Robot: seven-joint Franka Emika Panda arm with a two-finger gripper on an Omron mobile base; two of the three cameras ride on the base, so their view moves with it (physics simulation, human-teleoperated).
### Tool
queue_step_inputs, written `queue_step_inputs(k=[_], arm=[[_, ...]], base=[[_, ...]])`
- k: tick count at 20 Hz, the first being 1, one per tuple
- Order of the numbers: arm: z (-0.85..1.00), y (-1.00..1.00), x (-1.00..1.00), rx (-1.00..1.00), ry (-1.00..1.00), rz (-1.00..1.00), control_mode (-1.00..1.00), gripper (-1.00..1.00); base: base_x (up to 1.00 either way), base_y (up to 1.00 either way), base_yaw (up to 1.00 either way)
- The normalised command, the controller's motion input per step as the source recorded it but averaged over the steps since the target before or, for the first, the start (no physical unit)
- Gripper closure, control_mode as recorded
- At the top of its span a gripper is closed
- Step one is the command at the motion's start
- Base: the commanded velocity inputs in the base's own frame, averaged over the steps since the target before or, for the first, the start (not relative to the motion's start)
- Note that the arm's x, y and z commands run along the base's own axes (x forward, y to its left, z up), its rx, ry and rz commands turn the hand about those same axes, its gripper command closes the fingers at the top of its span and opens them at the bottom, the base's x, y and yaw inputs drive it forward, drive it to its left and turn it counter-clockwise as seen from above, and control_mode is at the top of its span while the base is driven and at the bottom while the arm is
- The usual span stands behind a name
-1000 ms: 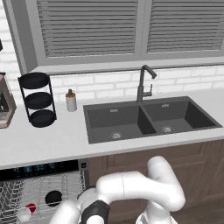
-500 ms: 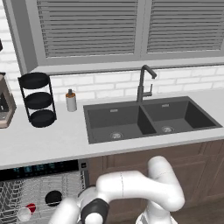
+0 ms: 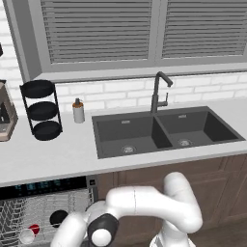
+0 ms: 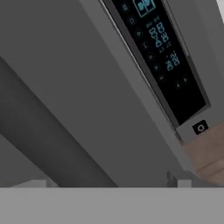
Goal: Pick up the cup and bowl from the counter, place them in the dishwasher, and close the dishwasher door.
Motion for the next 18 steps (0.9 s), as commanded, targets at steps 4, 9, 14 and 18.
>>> queue_step_inputs(k=[4, 9, 14, 18], arm=[[0.16, -0.55, 1.00, 0.00, 0.00, 0.01, -1.00, -1.00], [0.10, -0.59, 1.00, 0.00, 0.04, 0.00, -1.00, -1.00], [0.00, -0.74, 1.00, 0.03, 0.09, 0.01, -1.00, -1.00], [0.00, -0.76, 1.00, 0.02, 0.06, 0.00, -1.00, -1.00]], base=[[0.00, 0.00, 0.00], [0.00, 0.00, 0.00], [0.00, 0.00, 0.00], [0.00, 0.00, 0.00]])
